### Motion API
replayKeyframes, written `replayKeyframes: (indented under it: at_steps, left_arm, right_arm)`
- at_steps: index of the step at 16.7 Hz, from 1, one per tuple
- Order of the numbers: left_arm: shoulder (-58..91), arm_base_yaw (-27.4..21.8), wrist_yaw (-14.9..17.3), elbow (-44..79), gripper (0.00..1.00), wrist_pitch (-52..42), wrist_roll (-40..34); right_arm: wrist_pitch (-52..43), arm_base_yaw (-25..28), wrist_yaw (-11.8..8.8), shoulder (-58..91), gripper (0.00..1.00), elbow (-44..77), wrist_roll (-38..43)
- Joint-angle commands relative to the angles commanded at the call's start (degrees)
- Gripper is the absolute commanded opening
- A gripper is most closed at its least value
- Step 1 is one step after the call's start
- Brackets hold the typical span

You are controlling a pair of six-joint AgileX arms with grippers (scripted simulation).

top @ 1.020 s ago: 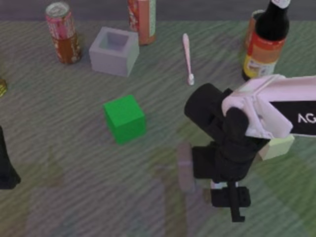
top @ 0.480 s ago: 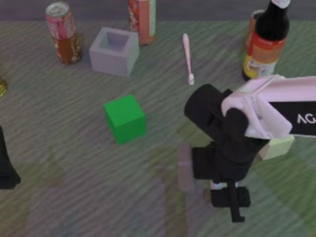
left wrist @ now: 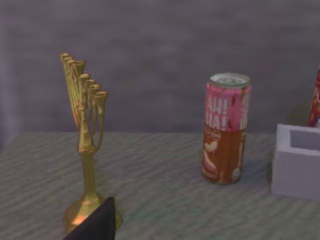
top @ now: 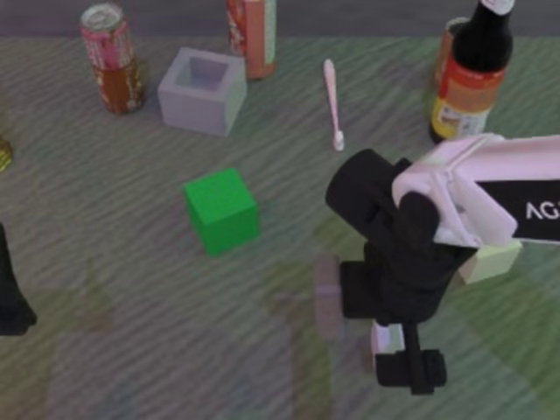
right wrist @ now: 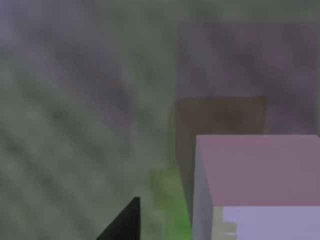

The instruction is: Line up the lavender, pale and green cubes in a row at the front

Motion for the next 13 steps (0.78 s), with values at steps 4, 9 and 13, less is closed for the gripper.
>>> replayKeyframes:
  at_steps: [4, 9, 13]
  left_arm:
    - [0.00, 0.00, 0.00, 0.00, 1.00, 0.00, 0.00]
    - [0.00, 0.00, 0.00, 0.00, 1.00, 0.00, 0.00]
    - [0.00, 0.00, 0.00, 0.00, 1.00, 0.00, 0.00]
  right_arm:
    - [0.00, 0.00, 0.00, 0.00, 1.00, 0.00, 0.00]
    - [-1.00, 0.06, -0.02, -0.35, 1.00, 0.78, -0.16]
    - [-9.23, 0.12, -0.03, -3.19, 1.00, 5.47, -0.28]
